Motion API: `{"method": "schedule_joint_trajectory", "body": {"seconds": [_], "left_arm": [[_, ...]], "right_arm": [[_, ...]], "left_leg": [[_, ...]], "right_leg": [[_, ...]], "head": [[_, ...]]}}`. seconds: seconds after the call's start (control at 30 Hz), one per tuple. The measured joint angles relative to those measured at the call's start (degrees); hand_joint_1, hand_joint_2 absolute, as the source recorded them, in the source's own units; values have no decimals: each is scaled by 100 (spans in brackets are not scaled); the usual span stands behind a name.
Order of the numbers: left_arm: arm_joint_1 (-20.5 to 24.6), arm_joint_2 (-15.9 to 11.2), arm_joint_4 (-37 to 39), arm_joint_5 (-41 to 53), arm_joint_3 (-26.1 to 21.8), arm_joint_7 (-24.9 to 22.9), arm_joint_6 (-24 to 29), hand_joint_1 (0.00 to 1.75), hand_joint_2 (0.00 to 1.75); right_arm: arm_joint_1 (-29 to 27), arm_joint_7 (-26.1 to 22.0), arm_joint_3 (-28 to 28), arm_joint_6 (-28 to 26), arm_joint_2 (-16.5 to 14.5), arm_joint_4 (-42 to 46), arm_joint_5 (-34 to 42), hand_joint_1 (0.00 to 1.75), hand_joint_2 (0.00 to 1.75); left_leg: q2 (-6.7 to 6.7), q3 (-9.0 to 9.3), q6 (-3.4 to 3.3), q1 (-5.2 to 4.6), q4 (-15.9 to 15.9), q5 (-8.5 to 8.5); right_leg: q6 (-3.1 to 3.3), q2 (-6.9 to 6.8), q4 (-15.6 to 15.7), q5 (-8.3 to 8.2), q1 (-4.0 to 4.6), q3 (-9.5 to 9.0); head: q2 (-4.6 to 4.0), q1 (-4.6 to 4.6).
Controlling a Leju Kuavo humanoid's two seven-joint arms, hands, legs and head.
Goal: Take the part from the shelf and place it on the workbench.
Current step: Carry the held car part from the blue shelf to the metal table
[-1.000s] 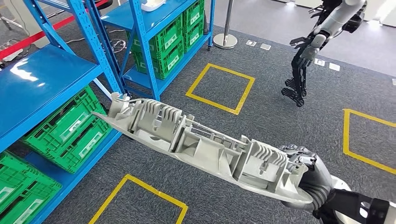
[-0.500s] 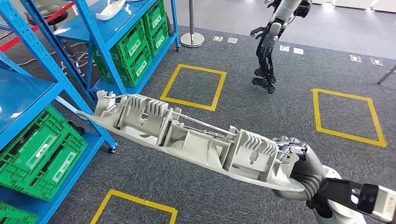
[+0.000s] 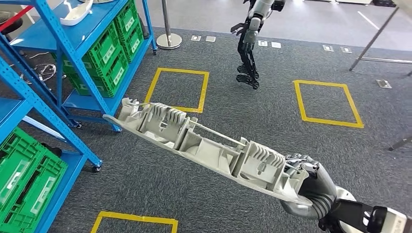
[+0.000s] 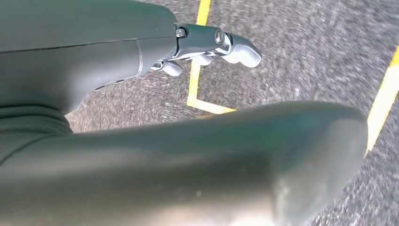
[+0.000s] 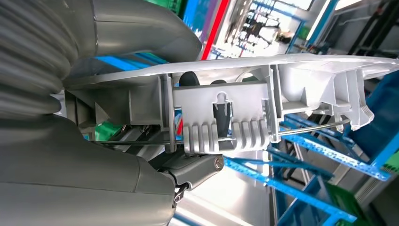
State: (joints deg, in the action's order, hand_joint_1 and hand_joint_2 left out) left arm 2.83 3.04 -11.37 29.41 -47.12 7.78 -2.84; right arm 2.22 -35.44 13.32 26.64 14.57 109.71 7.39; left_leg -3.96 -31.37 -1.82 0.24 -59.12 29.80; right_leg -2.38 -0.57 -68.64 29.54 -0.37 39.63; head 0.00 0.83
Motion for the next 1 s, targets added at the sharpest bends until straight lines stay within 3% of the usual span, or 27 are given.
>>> {"method": "schedule_joint_trajectory", "body": {"seconds": [0.07, 0.1, 0.13, 0.2, 0.27, 0.33, 0.4, 0.43, 0.47, 0.5, 0.57, 0.63, 0.7, 0.77, 0.83, 0.9, 0.93, 0.97, 1.0], "left_arm": [[23, 18, 1, -4, 0, 65, -43, 0, 0], [34, 21, 1, -6, 0, 111, -68, 0, 0], [44, 25, 1, -8, 0, 150, -87, 0, 0], [69, 38, -1, -28, 0, 184, -90, 0, 0], [85, 59, -1, -58, 0, 181, -62, 0, 0], [72, 71, 3, -75, 0, 166, -26, 0, 0], [39, 73, 7, -80, 0, 140, -9, 0, 0], [29, 73, 9, -73, 0, 120, -7, 0, 0], [24, 74, 11, -58, 0, 93, -8, 0, 0], [24, 74, 13, -33, 0, 64, -8, 0, 0], [22, 81, 20, 12, 1, 4, -8, 0, 0], [16, 91, 27, 22, 2, -38, -3, 0, 0], [19, 102, 29, 16, 1, -35, 1, 0, 0], [24, 115, 28, 8, 0, 2, -2, 0, 0], [14, 118, 27, 5, 0, 34, -7, 0, 0], [2, 118, 27, 5, 0, 52, -9, 0, 0], [3, 121, 27, 5, 0, 55, -9, 0, 0], [8, 130, 27, 5, 0, 54, -9, 0, 0], [14, 143, 27, 5, 0, 45, -10, 0, 0]], "right_arm": [[56, 30, -8, 27, 10, 9, -14, 175, 175], [81, 50, -14, 28, 13, 23, -15, 175, 175], [97, 69, -26, 28, 14, 42, -16, 175, 175], [96, 80, -62, 50, 13, 85, -27, 175, 175], [98, 44, -113, 115, 10, 118, -58, 175, 175], [102, 1, -154, 171, -2, 133, -97, 175, 175], [88, -12, -173, 188, -15, 136, -135, 175, 175], [73, -10, -181, 187, -19, 139, -167, 175, 175], [47, -5, -191, 174, -24, 149, -207, 175, 175], [6, -2, -202, 152, -30, 169, -253, 175, 175], [-104, -12, -226, 97, -38, 228, -326, 175, 175], [-205, -43, -248, 64, -43, 283, -355, 175, 175], [-266, -80, -271, 54, -45, 308, -357, 175, 175], [-268, -112, -301, 53, -44, 310, -345, 175, 175], [-236, -126, -320, 51, -45, 310, -337, 175, 175], [-227, -121, -323, 35, -47, 310, -373, 175, 175], [-237, -112, -324, 25, -48, 310, -409, 175, 175], [-251, -102, -325, 17, -48, 310, -447, 175, 175], [-267, -91, -326, 14, -47, 315, -475, 175, 175]], "left_leg": [[-121, 29, 32, -26, -1, 28], [-173, 43, 58, -35, -1, 40], [-228, 55, 86, -39, 6, 49], [-306, 89, 149, -30, 19, 71], [-79, 33, 207, -13, -170, 219], [268, -259, 241, 6, -811, 559], [373, -594, 266, 17, -1467, 791], [381, -655, 277, 24, -1549, 751], [392, -607, 285, 36, -1401, 599], [438, -462, 295, 57, -1055, 375], [682, -147, 302, 103, -338, 72], [807, -33, 255, 102, -64, 25], [680, -27, 162, 73, -48, 3], [546, -15, 78, 70, -23, -24], [399, -16, 25, 57, -12, -27], [244, -18, 1, 35, -12, -15], [170, -16, -5, 29, -13, -8], [100, -11, -6, 26, -13, -1], [36, -1, -2, 24, -13, 9]], "right_leg": [[83, -261, 743, -240, 61, -406], [119, -349, 931, -279, 90, -501], [148, -361, 984, -275, 113, -514], [198, -223, 1026, -310, 104, -511], [256, -95, 1085, -348, 59, -538], [296, 34, 1104, -361, 33, -550], [307, 190, 1100, -360, 30, -549], [301, 273, 1095, -361, 26, -549], [289, 351, 1086, -359, 20, -551], [268, 426, 1068, -352, 10, -552], [201, 565, 1010, -329, -3, -526], [119, 685, 979, -330, -9, -482], [43, 766, 994, -357, -30, -453], [-8, 560, 821, -254, -24, -358], [-36, 232, 221, 64, -8, -70], [-50, 131, -473, 337, -16, 270], [-49, 121, -607, 344, -19, 334], [-42, 110, -532, 256, -19, 291], [-29, 74, -235, 90, -16, 128]], "head": [[0, 0], [0, -2], [0, -4], [0, -7], [0, -17], [0, -38], [0, -52], [0, -56], [0, -58], [0, -61], [0, -70], [0, -73], [0, -69], [0, -46], [0, -17], [0, -9], [0, -8], [0, -8], [0, -7]]}}
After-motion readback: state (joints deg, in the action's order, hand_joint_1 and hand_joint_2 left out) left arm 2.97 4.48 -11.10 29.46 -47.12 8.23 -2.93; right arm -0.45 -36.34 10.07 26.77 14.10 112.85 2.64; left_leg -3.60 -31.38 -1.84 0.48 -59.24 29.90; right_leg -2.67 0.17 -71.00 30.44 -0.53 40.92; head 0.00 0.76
